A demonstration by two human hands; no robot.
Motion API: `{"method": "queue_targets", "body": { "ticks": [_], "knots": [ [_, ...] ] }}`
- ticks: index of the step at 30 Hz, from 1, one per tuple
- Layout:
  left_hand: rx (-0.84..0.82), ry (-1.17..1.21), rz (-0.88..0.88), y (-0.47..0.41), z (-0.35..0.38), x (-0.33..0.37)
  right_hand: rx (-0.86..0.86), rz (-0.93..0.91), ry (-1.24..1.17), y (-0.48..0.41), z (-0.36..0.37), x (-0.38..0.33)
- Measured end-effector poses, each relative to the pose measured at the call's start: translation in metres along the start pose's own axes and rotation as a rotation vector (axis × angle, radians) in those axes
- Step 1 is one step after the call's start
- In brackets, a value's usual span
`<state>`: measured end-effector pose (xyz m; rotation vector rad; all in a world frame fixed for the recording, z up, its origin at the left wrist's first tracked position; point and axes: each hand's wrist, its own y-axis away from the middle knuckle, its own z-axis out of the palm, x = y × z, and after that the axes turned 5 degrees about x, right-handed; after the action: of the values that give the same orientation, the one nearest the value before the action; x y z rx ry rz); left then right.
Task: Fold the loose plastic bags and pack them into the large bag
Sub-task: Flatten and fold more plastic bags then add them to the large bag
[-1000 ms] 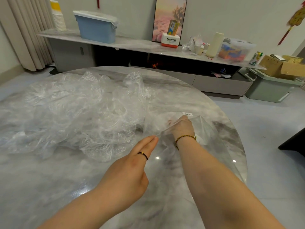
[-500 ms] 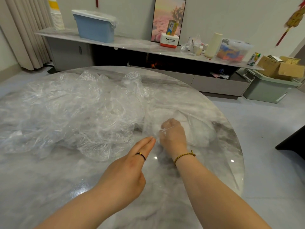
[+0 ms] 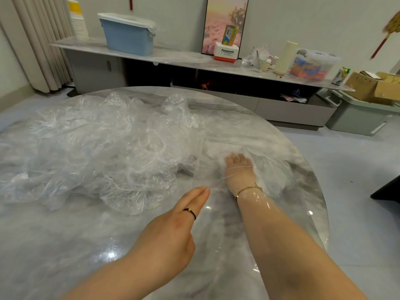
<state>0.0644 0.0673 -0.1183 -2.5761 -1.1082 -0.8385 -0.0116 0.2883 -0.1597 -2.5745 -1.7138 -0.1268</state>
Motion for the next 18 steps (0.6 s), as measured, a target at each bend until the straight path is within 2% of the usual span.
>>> {"method": "queue_targets", "body": {
  "ticks": [4, 10, 13, 14, 17, 18],
  "knots": [
    [0.023, 0.009, -0.026, -0.006, 0.009, -0.003, 0.192, -0.059, -0.022, 0.007, -0.005, 0.001],
    [0.078, 0.037, -0.064, -0.031, 0.022, -0.005, 0.187, -0.085, -0.122, 0.024, -0.002, 0.003],
    [0.029, 0.03, -0.067, -0.042, 0.031, 0.003, 0.386, -0.16, -0.187, 0.041, 0.003, 0.006],
    [-0.002, 0.017, -0.061, -0.043, 0.034, 0.004, 0.376, -0.162, -0.167, 0.05, 0.0, 0.007],
    [-0.059, -0.052, -0.028, -0.041, 0.036, 0.005, 0.062, -0.148, -0.119, 0.076, -0.007, 0.015],
    [-0.057, -0.072, -0.017, -0.038, 0.034, 0.004, 0.052, -0.139, -0.105, 0.086, -0.011, 0.017]
  ]
}}
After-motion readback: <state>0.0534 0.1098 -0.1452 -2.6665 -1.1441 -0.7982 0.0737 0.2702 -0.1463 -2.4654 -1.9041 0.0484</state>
